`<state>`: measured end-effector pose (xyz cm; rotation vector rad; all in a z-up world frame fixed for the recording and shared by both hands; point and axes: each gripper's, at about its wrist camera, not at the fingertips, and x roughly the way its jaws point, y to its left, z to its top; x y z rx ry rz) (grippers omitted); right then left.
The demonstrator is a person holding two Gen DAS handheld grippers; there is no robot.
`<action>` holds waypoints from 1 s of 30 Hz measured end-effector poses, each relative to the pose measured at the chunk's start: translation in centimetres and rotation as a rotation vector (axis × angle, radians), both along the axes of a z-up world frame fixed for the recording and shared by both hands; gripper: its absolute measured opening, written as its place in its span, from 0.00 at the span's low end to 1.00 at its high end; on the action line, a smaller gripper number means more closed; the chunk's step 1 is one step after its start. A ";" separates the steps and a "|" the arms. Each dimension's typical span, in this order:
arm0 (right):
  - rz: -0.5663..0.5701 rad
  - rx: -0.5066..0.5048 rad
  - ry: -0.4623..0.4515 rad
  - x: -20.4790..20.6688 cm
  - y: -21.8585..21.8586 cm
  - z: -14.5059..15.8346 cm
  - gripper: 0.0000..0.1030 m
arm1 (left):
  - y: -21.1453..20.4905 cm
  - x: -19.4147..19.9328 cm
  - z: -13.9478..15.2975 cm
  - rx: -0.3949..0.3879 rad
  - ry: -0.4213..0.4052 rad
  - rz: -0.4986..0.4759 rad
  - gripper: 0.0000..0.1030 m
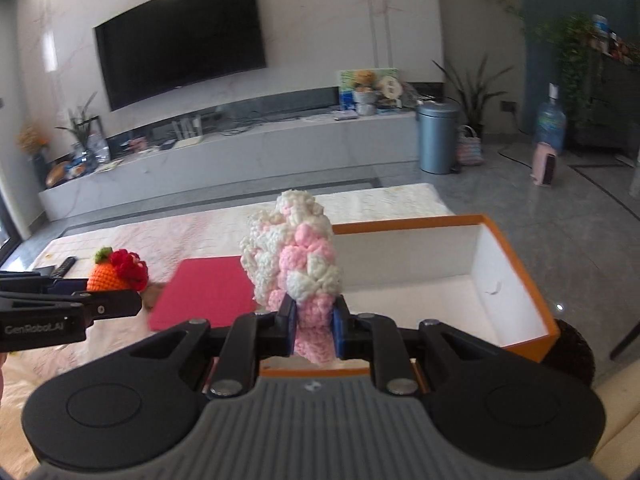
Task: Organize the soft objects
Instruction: 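Carry both crocheted toys into the orange shoebox and open both grippers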
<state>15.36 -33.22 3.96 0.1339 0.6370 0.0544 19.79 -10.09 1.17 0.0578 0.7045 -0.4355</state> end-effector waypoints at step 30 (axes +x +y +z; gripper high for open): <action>-0.019 -0.188 0.257 12.1 -2.9 -9.1 0.20 | -10.7 9.4 -7.9 0.323 0.051 -0.172 0.45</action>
